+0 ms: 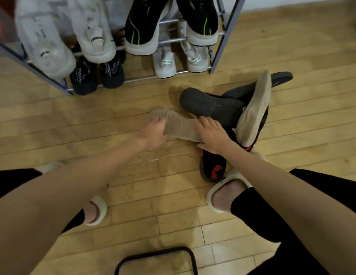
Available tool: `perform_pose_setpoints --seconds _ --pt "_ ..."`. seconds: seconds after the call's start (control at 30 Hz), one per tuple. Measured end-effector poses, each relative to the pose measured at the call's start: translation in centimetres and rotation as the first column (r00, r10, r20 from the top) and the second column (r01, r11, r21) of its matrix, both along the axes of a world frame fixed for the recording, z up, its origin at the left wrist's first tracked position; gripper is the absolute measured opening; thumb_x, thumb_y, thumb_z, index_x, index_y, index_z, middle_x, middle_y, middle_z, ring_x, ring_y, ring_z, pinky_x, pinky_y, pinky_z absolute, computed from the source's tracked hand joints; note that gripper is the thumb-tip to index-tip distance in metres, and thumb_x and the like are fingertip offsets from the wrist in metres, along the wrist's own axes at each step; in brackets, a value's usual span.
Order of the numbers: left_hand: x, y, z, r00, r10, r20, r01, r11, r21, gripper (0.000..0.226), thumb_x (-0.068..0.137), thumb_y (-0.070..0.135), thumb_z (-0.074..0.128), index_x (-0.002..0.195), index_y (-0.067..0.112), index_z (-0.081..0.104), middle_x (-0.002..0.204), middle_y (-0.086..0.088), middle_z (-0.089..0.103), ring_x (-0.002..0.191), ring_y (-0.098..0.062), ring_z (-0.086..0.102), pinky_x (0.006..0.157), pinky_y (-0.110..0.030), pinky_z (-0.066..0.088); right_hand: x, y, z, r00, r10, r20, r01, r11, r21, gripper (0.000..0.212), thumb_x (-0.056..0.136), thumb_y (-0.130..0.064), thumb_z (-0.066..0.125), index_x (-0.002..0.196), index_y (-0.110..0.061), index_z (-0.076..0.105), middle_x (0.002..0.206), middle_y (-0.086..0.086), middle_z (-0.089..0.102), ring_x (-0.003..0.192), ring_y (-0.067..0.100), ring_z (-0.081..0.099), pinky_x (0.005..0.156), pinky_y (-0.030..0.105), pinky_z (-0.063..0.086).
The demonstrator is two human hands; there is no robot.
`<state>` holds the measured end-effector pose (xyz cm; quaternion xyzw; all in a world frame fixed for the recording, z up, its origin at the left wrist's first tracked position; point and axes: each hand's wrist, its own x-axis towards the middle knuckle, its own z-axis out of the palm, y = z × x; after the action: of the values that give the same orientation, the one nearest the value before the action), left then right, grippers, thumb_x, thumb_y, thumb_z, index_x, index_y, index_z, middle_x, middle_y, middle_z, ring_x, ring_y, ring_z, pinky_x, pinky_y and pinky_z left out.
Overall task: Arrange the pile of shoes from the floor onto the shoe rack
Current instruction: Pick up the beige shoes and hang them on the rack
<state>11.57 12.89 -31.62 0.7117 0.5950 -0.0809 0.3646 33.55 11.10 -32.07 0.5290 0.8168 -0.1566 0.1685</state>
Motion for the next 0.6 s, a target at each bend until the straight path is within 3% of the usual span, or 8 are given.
perform_pose_setpoints --seconds 0.1,0.27,0.4,0.5,0.6 --pt "-0.2 -0.4 -0.4 1.0 -0.024 0.019 0.024 1.0 -0.013 0.058 0.09 0.012 0.056 0.143 0.004 0.035 0.134 -0.018 0.05 0.124 -0.034 0.049 0.102 -0.046 0.044 -0.6 0.0 -0.9 0.999 -0.037 -0.003 0.038 0.999 0.013 0.094 0.081 -0.036 0.071 0.151 -0.01 0.014 0.154 0.017 0.024 0.143 0.035 0.023 0.117 0.045 0.02" --pt "-0.9 -0.7 -0.5 0.998 0.05 0.042 -0.048 0.998 -0.043 0.059 0.091 0.01 0.056 0.145 0.007 0.033 0.143 -0.016 0.045 0.13 -0.031 0.045 0.109 -0.042 0.04 -1.8 0.6 -1.4 0.991 -0.13 -0.013 0.13 0.992 0.007 0.085 0.082 -0.027 0.068 0.15 -0.012 0.019 0.144 0.015 0.035 0.134 0.035 0.032 0.113 0.048 0.024" --pt "-2.0 -1.0 -0.1 0.986 0.101 0.135 -0.097 0.995 -0.037 0.059 0.092 0.011 0.056 0.146 0.007 0.032 0.146 -0.014 0.042 0.13 -0.028 0.045 0.11 -0.039 0.038 -2.4 1.2 -0.5 0.945 -0.293 -0.149 0.27 0.95 -0.157 0.082 0.079 -0.024 0.063 0.149 -0.018 0.021 0.144 0.017 0.034 0.136 0.039 0.027 0.112 0.05 0.019" --pt "-2.4 -0.9 0.5 0.977 0.174 0.126 -0.18 0.983 0.034 0.06 0.093 0.017 0.055 0.147 0.01 0.03 0.148 -0.012 0.036 0.133 -0.029 0.04 0.109 -0.035 0.034 -2.1 1.4 0.8 0.832 -0.451 -0.322 0.371 0.885 -0.281 0.073 0.08 -0.03 0.065 0.146 -0.023 0.033 0.14 0.013 0.044 0.134 0.036 0.034 0.111 0.05 0.023" --pt "-1.9 -0.7 1.4 0.926 0.35 0.138 -0.367 0.922 0.123 0.064 0.096 0.026 0.052 0.149 0.006 0.021 0.153 -0.017 0.028 0.138 -0.032 0.035 0.111 -0.041 0.033 -1.6 1.1 2.3 0.606 -0.636 -0.478 0.434 0.768 -0.471 0.066 0.077 -0.024 0.073 0.138 -0.017 0.048 0.131 0.007 0.057 0.125 0.026 0.05 0.104 0.039 0.041"
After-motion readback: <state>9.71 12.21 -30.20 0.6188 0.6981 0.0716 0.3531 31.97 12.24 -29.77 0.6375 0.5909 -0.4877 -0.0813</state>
